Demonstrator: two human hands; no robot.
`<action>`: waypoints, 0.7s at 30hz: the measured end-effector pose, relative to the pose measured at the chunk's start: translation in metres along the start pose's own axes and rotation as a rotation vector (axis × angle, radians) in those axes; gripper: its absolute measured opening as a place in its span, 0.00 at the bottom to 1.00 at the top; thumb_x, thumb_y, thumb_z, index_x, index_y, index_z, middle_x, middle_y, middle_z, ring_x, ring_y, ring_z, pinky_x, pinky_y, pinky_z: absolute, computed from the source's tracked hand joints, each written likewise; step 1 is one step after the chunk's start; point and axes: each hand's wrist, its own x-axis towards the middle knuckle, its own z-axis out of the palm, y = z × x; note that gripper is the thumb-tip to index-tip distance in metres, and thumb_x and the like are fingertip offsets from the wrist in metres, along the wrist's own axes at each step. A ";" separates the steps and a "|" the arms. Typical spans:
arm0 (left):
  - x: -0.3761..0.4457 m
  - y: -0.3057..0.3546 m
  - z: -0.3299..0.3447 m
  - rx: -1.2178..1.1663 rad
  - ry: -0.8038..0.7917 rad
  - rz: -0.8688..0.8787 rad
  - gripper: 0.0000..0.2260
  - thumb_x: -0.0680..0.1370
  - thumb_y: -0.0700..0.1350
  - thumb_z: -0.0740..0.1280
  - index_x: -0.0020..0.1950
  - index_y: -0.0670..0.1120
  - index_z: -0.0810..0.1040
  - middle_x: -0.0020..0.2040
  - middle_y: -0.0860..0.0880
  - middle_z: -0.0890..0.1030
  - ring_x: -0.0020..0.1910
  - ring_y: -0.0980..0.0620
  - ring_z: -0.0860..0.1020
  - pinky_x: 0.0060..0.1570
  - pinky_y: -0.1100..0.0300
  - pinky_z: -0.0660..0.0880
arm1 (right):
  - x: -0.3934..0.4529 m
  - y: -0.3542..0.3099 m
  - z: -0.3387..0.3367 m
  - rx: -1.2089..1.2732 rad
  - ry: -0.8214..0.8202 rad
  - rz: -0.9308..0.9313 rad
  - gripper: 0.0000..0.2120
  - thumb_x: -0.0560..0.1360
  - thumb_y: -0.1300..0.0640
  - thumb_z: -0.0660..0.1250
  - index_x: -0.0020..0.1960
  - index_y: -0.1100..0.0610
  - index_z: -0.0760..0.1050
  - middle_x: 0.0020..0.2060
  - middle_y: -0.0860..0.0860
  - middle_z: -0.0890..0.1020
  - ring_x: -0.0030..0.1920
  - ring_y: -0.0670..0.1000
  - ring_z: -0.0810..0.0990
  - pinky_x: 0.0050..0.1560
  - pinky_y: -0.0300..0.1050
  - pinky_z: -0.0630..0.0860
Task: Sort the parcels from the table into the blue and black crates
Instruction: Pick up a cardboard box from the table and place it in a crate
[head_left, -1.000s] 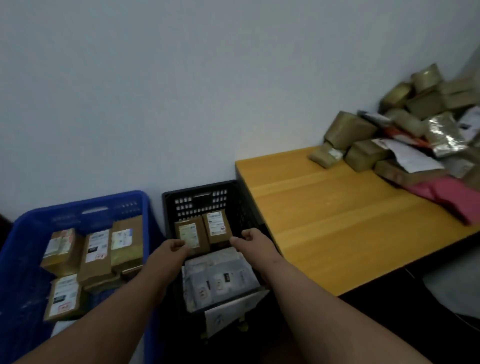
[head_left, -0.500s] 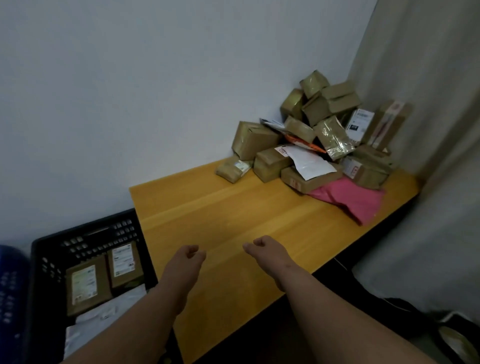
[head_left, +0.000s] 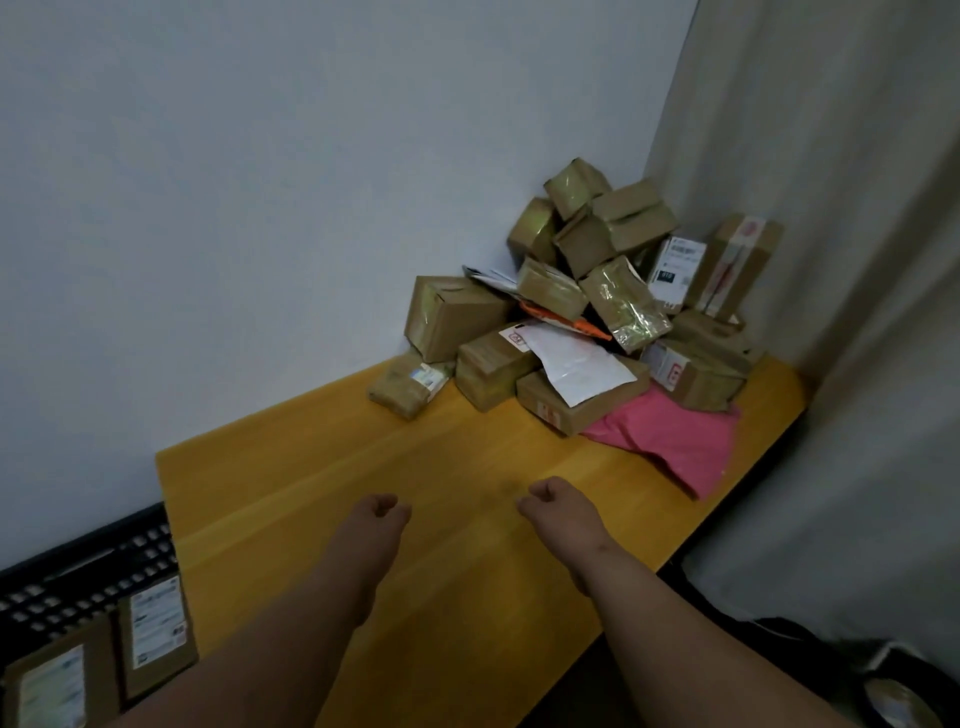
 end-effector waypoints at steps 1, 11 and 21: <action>0.006 0.006 0.003 0.002 0.001 0.001 0.18 0.81 0.51 0.62 0.70 0.47 0.70 0.68 0.43 0.72 0.64 0.43 0.72 0.65 0.43 0.71 | 0.007 -0.004 -0.004 0.012 0.009 -0.012 0.20 0.79 0.50 0.64 0.69 0.56 0.69 0.64 0.51 0.73 0.59 0.51 0.73 0.60 0.45 0.71; 0.069 0.059 0.055 -0.124 0.134 -0.044 0.14 0.82 0.50 0.62 0.65 0.47 0.72 0.54 0.48 0.76 0.54 0.46 0.76 0.52 0.49 0.74 | 0.142 -0.039 -0.056 0.392 -0.013 0.061 0.12 0.81 0.44 0.58 0.52 0.53 0.72 0.45 0.51 0.75 0.46 0.51 0.74 0.47 0.49 0.75; 0.112 0.122 0.142 -0.241 0.244 -0.096 0.08 0.82 0.49 0.61 0.59 0.49 0.73 0.53 0.51 0.76 0.54 0.49 0.76 0.56 0.49 0.74 | 0.270 -0.090 -0.140 0.792 -0.114 0.204 0.23 0.77 0.37 0.62 0.63 0.53 0.71 0.54 0.57 0.78 0.53 0.56 0.79 0.48 0.51 0.78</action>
